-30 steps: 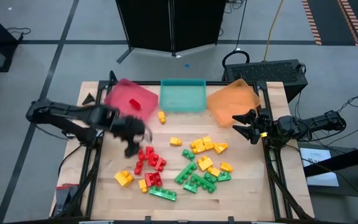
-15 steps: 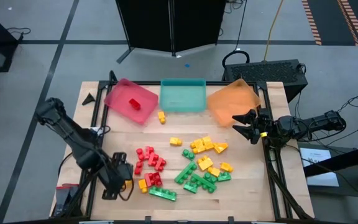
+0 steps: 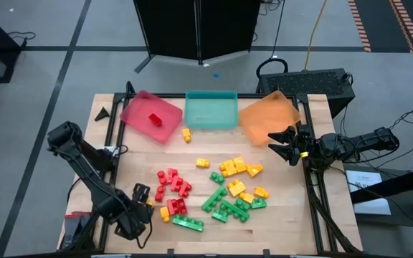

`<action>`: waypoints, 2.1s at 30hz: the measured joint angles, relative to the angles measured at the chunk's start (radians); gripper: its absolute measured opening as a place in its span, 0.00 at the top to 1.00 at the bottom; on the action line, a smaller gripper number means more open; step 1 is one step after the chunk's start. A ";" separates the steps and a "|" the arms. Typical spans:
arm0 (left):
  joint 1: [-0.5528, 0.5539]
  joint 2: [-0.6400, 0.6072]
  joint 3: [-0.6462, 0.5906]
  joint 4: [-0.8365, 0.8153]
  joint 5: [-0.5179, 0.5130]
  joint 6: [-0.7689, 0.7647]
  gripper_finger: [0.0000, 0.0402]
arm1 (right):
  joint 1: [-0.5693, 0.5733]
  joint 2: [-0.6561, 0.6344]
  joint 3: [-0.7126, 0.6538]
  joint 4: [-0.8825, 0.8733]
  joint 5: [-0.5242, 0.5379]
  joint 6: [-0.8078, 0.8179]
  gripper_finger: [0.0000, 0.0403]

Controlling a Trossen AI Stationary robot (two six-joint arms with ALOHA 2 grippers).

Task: Sort blocks
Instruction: Put the yellow game piece into the orange bin

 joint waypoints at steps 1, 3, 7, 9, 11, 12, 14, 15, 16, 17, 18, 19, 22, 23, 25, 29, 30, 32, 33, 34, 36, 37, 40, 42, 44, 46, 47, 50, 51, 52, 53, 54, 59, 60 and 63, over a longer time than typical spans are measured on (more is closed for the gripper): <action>0.000 0.004 -0.001 0.003 -0.007 0.001 0.25 | 0.000 0.000 0.000 0.000 0.000 0.000 0.15; -0.001 0.007 -0.019 0.023 -0.010 0.006 0.25 | 0.000 0.000 0.000 0.000 0.000 0.000 0.15; 0.000 0.007 -0.067 0.039 0.006 0.001 0.25 | 0.000 0.000 0.000 0.000 0.000 0.011 0.15; 0.000 0.007 -0.088 0.038 0.020 0.001 0.25 | 0.000 0.000 0.000 0.000 0.000 0.021 0.15; 0.000 0.006 -0.106 0.039 0.024 0.006 0.25 | 0.000 0.000 0.000 0.000 0.000 0.026 0.15; 0.000 0.004 -0.114 0.044 0.025 0.010 0.25 | 0.000 0.000 0.000 0.000 0.000 0.026 0.15; 0.002 0.003 -0.124 0.063 0.032 0.033 0.25 | 0.000 0.000 0.000 0.000 0.000 0.026 0.15; 0.003 0.003 -0.130 0.080 0.033 0.047 0.25 | 0.000 0.000 0.000 0.000 0.000 0.026 0.15; 0.003 0.003 -0.139 0.096 0.038 0.054 0.25 | 0.000 0.000 0.000 0.000 0.000 0.026 0.15; 0.003 0.003 -0.151 0.111 0.038 0.058 0.25 | 0.000 0.000 0.000 0.000 0.000 0.026 0.15; 0.004 0.003 -0.165 0.131 0.038 0.060 0.25 | 0.000 0.000 0.000 0.000 0.000 0.026 0.15; 0.006 0.003 -0.180 0.153 0.038 0.060 0.25 | 0.000 0.000 0.000 0.000 0.000 0.026 0.15; 0.019 0.003 -0.229 0.196 0.039 0.060 0.25 | 0.000 0.000 0.000 0.000 0.000 0.026 0.15; 0.024 0.003 -0.249 0.213 0.039 0.060 0.25 | 0.000 0.000 0.000 0.000 0.000 0.026 0.15; 0.034 0.003 -0.286 0.237 0.039 0.065 0.25 | 0.000 0.000 0.000 0.000 0.003 0.028 0.15; 0.054 -0.003 -0.337 0.292 0.040 0.089 0.26 | 0.000 0.000 0.000 0.000 0.004 0.064 0.15; 0.058 0.000 -0.348 0.300 0.054 0.090 0.27 | 0.000 0.000 0.000 0.000 0.004 0.074 0.15; 0.065 -0.001 -0.355 0.304 0.065 0.103 0.31 | 0.000 0.000 0.000 0.000 0.004 0.082 0.15; 0.068 -0.001 -0.354 0.302 0.069 0.105 0.34 | 0.000 0.000 0.000 0.000 0.004 0.082 0.15; 0.072 -0.001 -0.354 0.302 0.075 0.105 0.37 | 0.000 0.000 0.000 0.000 0.004 0.082 0.15; 0.080 -0.001 -0.352 0.302 0.081 0.105 0.40 | 0.000 0.000 0.000 0.000 0.004 0.082 0.15; 0.082 -0.001 -0.351 0.301 0.084 0.105 0.40 | 0.000 0.000 0.000 0.000 0.004 0.081 0.15; 0.095 0.000 -0.345 0.301 0.090 0.104 0.40 | 0.000 0.000 0.000 0.000 0.004 0.080 0.15; 0.103 0.003 -0.338 0.302 0.090 0.103 0.40 | 0.000 0.000 0.000 0.000 0.004 0.080 0.15; 0.111 0.004 -0.328 0.300 0.090 0.086 0.40 | 0.000 0.000 0.000 0.000 0.004 0.079 0.15; 0.122 0.004 -0.309 0.296 0.088 0.069 0.40 | 0.000 0.000 0.000 0.000 0.004 0.079 0.15; 0.126 0.004 -0.298 0.295 0.087 0.058 0.40 | 0.000 0.000 0.000 0.000 0.004 0.078 0.15; 0.151 0.004 -0.254 0.276 0.081 0.051 0.40 | 0.000 0.000 0.000 0.000 0.003 0.078 0.15; 0.162 0.004 -0.233 0.267 0.074 0.051 0.40 | 0.000 0.000 0.000 0.001 0.003 0.078 0.15; 0.174 0.004 -0.210 0.255 0.063 0.051 0.40 | 0.000 0.000 0.000 0.003 0.003 0.078 0.15; 0.186 0.004 -0.186 0.232 0.051 0.051 0.40 | 0.000 0.000 0.000 0.007 0.003 0.078 0.15; 0.200 0.004 -0.162 0.205 0.039 0.051 0.40 | 0.000 0.000 0.000 0.011 0.003 0.078 0.15; 0.277 0.003 -0.010 0.087 -0.058 0.067 0.41 | 0.000 0.000 0.000 0.024 0.003 0.054 0.15; 0.295 0.003 0.021 0.068 -0.086 0.081 0.41 | 0.000 0.000 0.000 0.024 0.003 0.043 0.15; 0.355 0.003 0.115 0.056 -0.185 0.127 0.41 | 0.000 0.000 0.000 0.024 0.003 0.008 0.15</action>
